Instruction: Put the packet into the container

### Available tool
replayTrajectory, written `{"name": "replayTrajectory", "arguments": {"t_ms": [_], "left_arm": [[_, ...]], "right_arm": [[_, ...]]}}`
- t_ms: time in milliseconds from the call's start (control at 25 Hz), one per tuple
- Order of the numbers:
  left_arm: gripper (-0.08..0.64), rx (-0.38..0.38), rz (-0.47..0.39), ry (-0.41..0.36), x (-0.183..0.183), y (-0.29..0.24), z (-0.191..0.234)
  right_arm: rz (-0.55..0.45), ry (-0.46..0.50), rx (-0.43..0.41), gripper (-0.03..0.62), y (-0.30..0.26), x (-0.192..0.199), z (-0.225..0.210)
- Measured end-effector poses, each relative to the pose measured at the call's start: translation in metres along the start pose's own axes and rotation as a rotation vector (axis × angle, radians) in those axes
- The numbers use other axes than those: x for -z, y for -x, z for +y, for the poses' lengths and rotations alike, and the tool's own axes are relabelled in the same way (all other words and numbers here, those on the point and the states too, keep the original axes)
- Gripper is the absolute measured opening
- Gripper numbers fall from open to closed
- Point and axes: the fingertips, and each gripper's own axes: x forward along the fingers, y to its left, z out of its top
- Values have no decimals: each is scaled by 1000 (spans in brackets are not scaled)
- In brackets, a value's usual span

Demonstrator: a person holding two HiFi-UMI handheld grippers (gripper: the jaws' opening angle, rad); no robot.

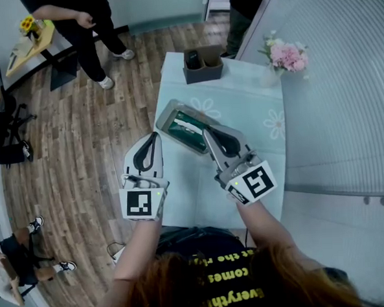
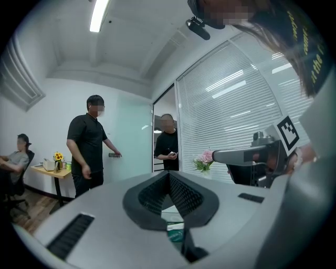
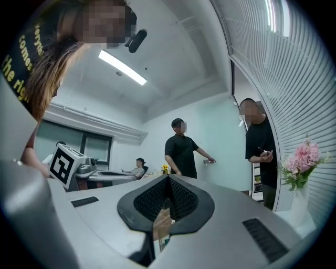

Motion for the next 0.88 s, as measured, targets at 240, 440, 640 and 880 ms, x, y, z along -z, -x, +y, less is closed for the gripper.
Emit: {"name": "replayTrajectory", "arguments": {"t_ms": [240, 440, 640, 880], "left_arm": [[2, 3, 1, 13, -2, 1, -3], [2, 5, 1, 14, -1, 0, -3], [2, 8, 1, 13, -2, 1, -4], [2, 9, -1, 15, -1, 0, -6]], "right_arm": [[-9, 13, 8, 23, 1, -3, 2], [-14, 16, 12, 21, 2, -3, 2], [-9, 23, 12, 21, 1, -3, 3], [-18, 21, 17, 21, 2, -2, 2]]}}
